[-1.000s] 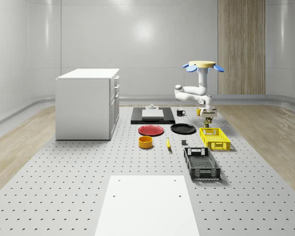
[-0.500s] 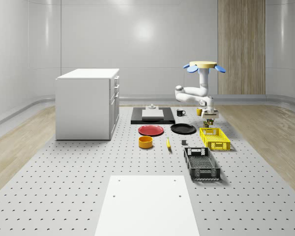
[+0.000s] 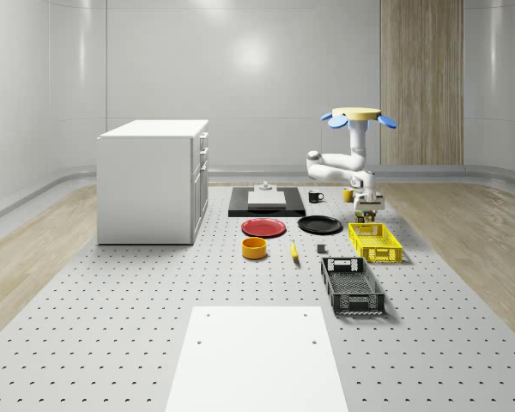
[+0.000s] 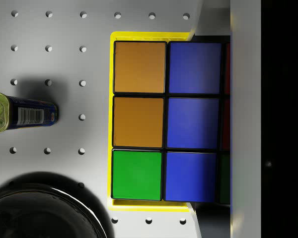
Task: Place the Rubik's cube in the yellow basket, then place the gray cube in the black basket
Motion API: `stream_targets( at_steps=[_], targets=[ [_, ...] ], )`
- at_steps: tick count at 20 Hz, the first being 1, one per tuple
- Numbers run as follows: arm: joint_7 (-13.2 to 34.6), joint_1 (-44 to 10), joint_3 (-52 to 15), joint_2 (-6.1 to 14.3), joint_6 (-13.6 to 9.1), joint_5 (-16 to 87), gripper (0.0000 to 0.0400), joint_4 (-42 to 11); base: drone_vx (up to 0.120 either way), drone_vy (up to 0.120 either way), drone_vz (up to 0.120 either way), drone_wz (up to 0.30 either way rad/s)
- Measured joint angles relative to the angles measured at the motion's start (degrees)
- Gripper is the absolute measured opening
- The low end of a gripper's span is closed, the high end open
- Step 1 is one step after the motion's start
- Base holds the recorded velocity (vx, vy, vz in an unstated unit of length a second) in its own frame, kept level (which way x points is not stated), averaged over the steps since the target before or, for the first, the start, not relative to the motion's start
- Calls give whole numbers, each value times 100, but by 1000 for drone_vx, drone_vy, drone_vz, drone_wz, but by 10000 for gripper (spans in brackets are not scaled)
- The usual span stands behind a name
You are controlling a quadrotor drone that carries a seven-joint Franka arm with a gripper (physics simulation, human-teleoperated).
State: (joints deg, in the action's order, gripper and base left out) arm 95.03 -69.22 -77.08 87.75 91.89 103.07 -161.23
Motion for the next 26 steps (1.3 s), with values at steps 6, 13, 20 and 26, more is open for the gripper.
stream_targets(
  at_steps=[6, 13, 20, 26],
  targets=[
    [3, -4, -2, 18, 17, -8, 291, 1, 67, 0, -27, 0],
    [12, -16, 58, 40, 60, 42, 290, 14, 0, 0, -80, 0],
    [-4, -86, 516, 47, 247, 466, 290, 131, 0, 0, 0, 0],
    [-16, -161, 914, 13, 393, 843, 290, 265, 0, 0, 0, 0]
  ],
)
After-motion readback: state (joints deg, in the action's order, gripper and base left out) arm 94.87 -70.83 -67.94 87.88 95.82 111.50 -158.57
